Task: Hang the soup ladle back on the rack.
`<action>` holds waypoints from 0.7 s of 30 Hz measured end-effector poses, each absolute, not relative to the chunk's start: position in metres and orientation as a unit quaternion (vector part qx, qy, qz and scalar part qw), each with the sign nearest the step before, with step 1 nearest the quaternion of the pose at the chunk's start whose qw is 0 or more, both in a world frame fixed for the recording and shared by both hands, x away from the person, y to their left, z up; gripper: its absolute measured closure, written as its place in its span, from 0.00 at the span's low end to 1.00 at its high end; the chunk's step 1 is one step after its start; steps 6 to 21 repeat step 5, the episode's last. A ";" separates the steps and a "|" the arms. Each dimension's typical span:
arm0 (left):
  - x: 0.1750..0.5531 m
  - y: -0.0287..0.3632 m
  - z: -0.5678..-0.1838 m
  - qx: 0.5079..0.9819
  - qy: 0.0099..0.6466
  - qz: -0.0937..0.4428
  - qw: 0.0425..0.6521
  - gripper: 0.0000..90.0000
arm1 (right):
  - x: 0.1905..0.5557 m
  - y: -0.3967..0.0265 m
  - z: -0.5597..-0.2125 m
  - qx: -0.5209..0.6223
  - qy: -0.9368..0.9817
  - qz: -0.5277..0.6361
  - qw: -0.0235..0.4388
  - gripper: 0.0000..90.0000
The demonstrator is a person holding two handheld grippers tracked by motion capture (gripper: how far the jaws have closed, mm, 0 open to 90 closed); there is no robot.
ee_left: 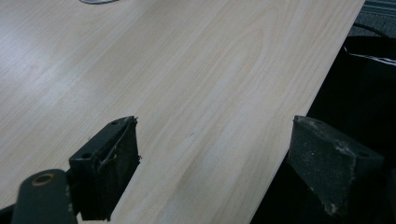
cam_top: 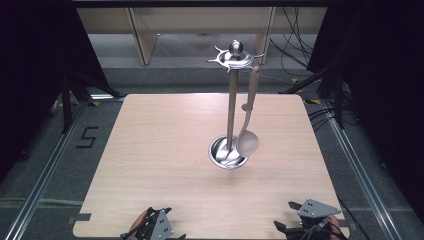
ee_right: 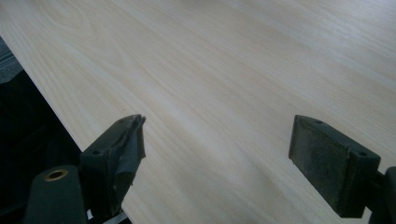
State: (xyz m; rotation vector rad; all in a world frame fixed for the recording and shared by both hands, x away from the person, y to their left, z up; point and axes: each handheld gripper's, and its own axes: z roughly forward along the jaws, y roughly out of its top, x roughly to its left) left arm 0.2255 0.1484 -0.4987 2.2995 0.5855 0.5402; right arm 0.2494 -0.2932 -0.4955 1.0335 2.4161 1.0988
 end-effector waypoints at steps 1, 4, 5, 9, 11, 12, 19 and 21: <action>0.225 0.149 -0.498 0.887 0.224 0.211 0.344 0.17 | 0.249 -0.293 -0.496 0.360 0.839 0.382 0.144 0.21; 0.225 0.148 -0.499 0.887 0.224 0.212 0.344 0.17 | 0.251 -0.294 -0.497 0.360 0.840 0.382 0.140 0.21; 0.225 0.148 -0.499 0.887 0.224 0.212 0.344 0.17 | 0.250 -0.295 -0.496 0.363 0.839 0.378 0.148 0.21; 0.225 0.148 -0.499 0.887 0.224 0.212 0.344 0.17 | 0.250 -0.295 -0.496 0.363 0.839 0.378 0.148 0.21; 0.225 0.148 -0.499 0.887 0.224 0.212 0.344 0.17 | 0.250 -0.295 -0.496 0.363 0.839 0.378 0.148 0.21; 0.225 0.148 -0.499 0.887 0.224 0.212 0.344 0.17 | 0.250 -0.295 -0.496 0.363 0.839 0.378 0.148 0.21; 0.225 0.148 -0.499 0.887 0.224 0.212 0.344 0.17 | 0.250 -0.295 -0.496 0.363 0.839 0.378 0.148 0.21; 0.225 0.148 -0.499 0.887 0.224 0.212 0.344 0.17 | 0.250 -0.295 -0.496 0.363 0.839 0.378 0.148 0.21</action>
